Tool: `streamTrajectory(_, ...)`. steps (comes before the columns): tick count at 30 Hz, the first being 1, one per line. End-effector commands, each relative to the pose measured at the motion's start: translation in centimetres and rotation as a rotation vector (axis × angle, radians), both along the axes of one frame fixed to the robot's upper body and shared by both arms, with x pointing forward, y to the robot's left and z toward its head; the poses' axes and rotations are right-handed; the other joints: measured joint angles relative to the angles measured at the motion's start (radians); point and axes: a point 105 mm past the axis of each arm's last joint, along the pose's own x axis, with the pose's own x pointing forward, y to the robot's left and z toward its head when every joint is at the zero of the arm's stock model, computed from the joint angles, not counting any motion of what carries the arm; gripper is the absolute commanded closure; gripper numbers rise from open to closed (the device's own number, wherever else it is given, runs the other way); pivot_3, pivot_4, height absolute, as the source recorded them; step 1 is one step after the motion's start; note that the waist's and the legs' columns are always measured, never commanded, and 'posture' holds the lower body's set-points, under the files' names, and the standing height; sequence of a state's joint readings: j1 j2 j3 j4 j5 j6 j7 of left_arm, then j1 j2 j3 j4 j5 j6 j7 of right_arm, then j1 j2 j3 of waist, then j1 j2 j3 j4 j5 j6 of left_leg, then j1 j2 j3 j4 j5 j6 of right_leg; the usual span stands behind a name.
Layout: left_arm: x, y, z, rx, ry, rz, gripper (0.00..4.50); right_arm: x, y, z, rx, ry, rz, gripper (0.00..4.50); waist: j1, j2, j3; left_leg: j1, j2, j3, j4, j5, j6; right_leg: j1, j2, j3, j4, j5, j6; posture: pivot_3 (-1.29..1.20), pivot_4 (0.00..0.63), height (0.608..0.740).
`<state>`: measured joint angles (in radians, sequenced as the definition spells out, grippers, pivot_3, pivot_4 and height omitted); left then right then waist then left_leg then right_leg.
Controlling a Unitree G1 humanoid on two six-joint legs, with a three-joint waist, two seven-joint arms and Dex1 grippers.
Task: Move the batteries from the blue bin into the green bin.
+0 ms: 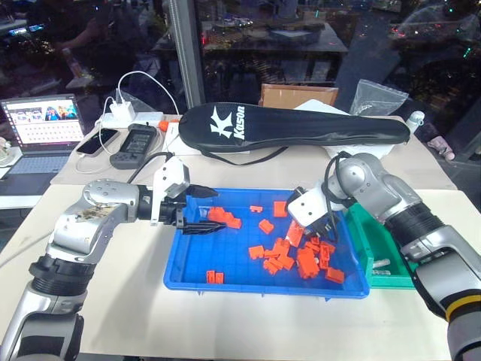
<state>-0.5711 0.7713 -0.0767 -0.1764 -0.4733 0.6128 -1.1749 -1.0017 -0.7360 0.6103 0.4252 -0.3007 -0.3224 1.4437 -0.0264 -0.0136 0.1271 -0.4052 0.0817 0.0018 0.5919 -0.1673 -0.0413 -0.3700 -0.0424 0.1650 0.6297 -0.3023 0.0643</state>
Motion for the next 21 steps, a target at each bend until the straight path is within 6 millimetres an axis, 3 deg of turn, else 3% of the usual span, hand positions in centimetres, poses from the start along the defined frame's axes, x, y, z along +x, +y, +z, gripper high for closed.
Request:
streamTrajectory(1, -0.1, 0.1, 1.1, -0.01, -0.049, -0.004, 0.0, 0.0, -0.1, 0.0, 0.0, -0.006, 0.003, 1.06, 0.001, 0.0, 0.0, 0.0, 0.0, 0.0, 0.0, 0.0, 0.0, 0.0, 0.0, 0.0, 0.0, 0.0, 0.0, 0.0, 0.15, 0.731)
streamTrajectory(6, -0.1, 0.1, 1.1, -0.01, -0.049, -0.009, 0.0, -0.2, 0.6, 0.9, 0.039, -0.013, 0.005, 2.76, 0.004, 0.0, 0.0, 0.0, 0.0, 0.0, 0.0, 0.0, 0.0, 0.0, 0.0, 0.0, 0.0, 0.0, 0.0, 0.0, 0.15, 0.731)
streamTrajectory(10, -0.1, 0.0, 1.1, -0.009, -0.048, -0.011, 0.0, -0.2, 1.0, 1.9, 0.063, -0.042, 0.017, 2.76, 0.005, 0.0, 0.0, 0.0, 0.0, 0.0, 0.0, 0.0, 0.0, 0.0, 0.0, 0.0, 0.0, 0.0, 0.0, 0.0, 0.15, 0.731)
streamTrajectory(14, 0.0, -0.1, 1.1, -0.008, -0.05, -0.018, 0.0, 0.3, 2.3, 5.2, 0.15, -0.115, 0.02, 2.76, 0.005, 0.0, 0.0, 0.0, 0.0, 0.0, 0.0, 0.0, 0.0, 0.0, 0.0, 0.0, 0.0, 0.0, 0.0, 0.0, 0.15, 0.731)
streamTrajectory(16, 0.0, -0.1, 1.1, -0.008, -0.048, -0.02, 0.0, 0.2, 3.0, 5.9, 0.188, -0.12, 0.016, 2.76, 0.005, 0.0, 0.0, 0.0, 0.0, 0.0, 0.0, 0.0, 0.0, 0.0, 0.0, 0.0, 0.001, 0.0, 0.0, 0.0, 0.15, 0.731)
streamTrajectory(21, 0.1, -0.1, 1.1, -0.005, -0.049, -0.026, 0.0, -0.2, 7.7, 5.8, 0.431, -0.04, -0.065, 2.76, 0.002, 0.0, 0.0, 0.001, 0.0, 0.0, 0.0, 0.0, 0.0, 0.0, 0.0, -0.001, 0.001, 0.0, 0.0, 0.0, 0.15, 0.731)
